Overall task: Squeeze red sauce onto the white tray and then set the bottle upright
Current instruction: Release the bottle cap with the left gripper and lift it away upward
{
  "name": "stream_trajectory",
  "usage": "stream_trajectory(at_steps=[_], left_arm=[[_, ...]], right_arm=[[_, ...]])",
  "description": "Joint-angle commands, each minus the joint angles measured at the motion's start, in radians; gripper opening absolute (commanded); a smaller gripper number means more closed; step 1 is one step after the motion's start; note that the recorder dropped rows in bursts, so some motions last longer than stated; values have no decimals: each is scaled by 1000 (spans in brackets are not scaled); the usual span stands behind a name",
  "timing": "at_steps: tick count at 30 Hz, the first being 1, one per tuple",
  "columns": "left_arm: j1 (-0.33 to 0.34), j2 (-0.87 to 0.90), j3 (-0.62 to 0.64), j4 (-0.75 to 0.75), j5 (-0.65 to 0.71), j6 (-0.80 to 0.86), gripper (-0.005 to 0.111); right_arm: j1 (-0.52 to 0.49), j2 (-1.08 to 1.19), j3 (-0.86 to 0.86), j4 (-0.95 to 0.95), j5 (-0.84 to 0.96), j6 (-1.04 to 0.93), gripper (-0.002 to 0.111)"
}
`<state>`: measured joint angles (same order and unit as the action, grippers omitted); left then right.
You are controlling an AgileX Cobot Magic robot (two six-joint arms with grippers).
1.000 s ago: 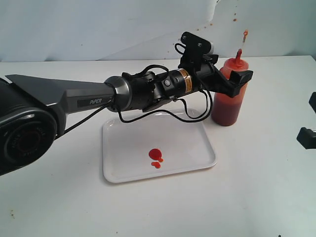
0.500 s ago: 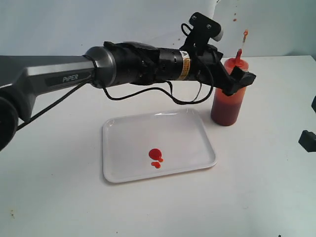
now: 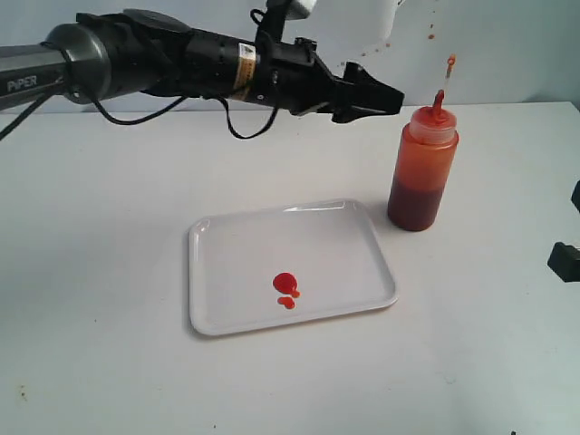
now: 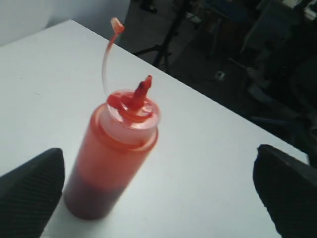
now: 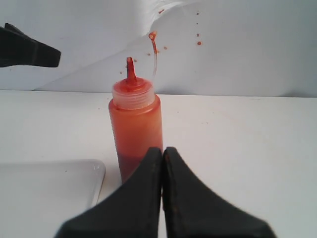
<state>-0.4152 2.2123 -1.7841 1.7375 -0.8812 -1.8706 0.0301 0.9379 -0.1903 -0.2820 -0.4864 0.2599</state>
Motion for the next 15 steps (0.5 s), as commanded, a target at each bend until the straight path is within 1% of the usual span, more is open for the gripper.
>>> stream_trajectory(at_steps=[1, 4, 6, 8, 12, 14, 15], left_arm=[[73, -14, 4, 7, -207, -127, 96], [116, -29, 12, 7, -301, -170, 94], [141, -59, 26, 7, -335, -172, 88], [169, -101, 52, 7, -340, -169, 78], [226, -208, 112, 7, -340, -99, 46], [258, -266, 136, 7, -340, -86, 34], [269, -295, 149, 7, -340, -89, 30]], right_arm=[[-1, -2, 9, 6, 13, 6, 0], [-1, -2, 9, 6, 41, 6, 0], [-1, -2, 9, 6, 53, 6, 0], [-1, -2, 9, 6, 53, 6, 0], [-1, -2, 9, 6, 53, 10, 0], [-1, -2, 9, 6, 51, 11, 0], [-1, -2, 9, 6, 49, 11, 0]])
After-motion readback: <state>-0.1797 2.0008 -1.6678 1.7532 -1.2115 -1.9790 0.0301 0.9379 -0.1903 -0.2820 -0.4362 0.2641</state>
